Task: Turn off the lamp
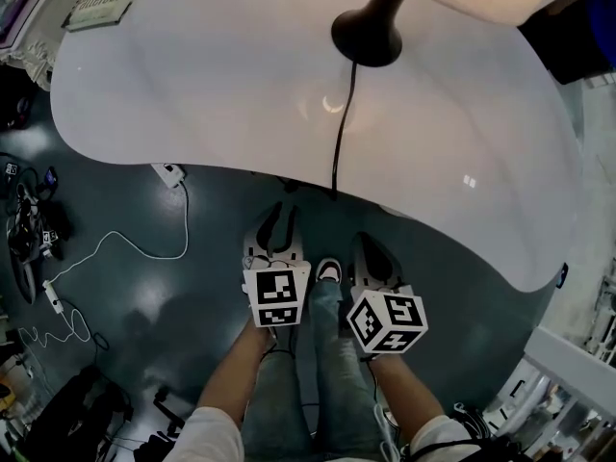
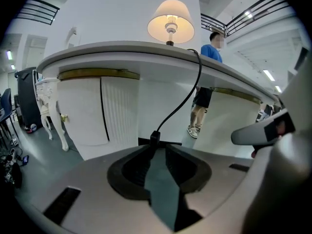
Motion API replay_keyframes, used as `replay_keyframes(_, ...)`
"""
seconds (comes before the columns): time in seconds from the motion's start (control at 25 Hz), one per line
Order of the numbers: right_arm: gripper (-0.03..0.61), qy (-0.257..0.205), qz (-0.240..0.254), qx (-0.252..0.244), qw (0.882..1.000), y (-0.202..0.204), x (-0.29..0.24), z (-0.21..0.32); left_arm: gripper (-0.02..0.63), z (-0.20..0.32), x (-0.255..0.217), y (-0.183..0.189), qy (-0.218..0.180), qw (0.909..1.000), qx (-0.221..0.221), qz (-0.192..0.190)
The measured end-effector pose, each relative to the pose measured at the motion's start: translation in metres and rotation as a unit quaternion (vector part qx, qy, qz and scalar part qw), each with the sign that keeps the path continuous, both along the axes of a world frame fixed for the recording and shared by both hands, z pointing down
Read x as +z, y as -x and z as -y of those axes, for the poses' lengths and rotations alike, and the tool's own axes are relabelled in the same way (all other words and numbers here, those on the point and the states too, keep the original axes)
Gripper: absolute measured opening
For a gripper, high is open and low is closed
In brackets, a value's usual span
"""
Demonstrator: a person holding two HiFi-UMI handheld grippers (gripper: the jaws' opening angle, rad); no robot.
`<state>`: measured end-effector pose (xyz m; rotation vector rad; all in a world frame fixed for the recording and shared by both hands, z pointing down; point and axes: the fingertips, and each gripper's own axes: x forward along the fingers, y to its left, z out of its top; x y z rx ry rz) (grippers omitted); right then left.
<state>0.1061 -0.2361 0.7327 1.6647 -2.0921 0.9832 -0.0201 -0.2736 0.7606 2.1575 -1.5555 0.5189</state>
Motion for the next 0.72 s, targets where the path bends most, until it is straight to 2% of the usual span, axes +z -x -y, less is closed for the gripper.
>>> replay_keyframes(0.08, -0.002, 0.0, -0.001, 0.0, 1.0, -0.001, 0.0, 0.001, 0.125, 0.005, 0.0, -0.002, -0.006, 0.9999, 0.011, 0.005)
replay_keyframes(0.2, -0.002, 0.001, -0.001, 0.0, 1.0, -0.002, 0.0, 0.001, 0.161, 0.012, 0.002, -0.003, -0.013, 0.9993, 0.027, 0.022)
replay_keyframes(0.72, -0.002, 0.008, -0.003, -0.001, 1.0, -0.002, 0.004, -0.002, 0.163, 0.035, 0.018, -0.011, -0.022, 0.9959, 0.066, 0.058)
